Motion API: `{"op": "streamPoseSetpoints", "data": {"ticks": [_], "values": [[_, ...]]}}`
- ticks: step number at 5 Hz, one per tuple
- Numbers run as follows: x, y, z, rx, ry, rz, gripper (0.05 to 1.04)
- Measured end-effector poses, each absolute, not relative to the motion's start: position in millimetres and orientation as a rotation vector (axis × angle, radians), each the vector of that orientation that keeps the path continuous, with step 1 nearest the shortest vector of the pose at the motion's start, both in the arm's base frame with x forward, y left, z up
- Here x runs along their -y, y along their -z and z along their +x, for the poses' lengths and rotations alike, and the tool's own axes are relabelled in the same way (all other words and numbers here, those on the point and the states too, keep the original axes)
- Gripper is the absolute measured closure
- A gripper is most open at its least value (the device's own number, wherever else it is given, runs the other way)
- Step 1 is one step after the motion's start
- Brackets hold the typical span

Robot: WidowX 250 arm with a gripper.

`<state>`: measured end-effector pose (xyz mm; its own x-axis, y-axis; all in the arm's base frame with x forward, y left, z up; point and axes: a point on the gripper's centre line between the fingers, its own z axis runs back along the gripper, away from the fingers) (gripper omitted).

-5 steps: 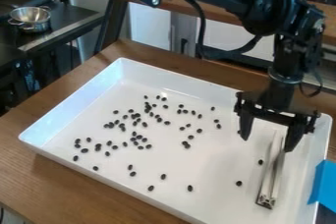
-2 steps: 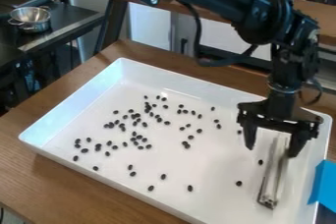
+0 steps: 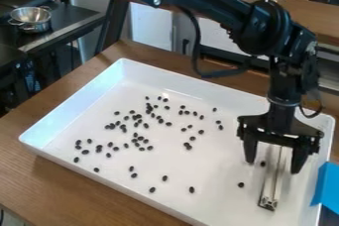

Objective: Sweep into pile

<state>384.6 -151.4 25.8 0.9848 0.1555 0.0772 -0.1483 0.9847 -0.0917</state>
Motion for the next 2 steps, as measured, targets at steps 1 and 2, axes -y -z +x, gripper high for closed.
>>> {"op": "streamPoseSetpoints", "data": {"ticks": [1, 2], "values": [[151.7, -26.9, 383.8, 0.094, -0.154, -0.094, 0.13], [148.4, -26.9, 385.4, 0.094, -0.156, -0.098, 0.402]]}}
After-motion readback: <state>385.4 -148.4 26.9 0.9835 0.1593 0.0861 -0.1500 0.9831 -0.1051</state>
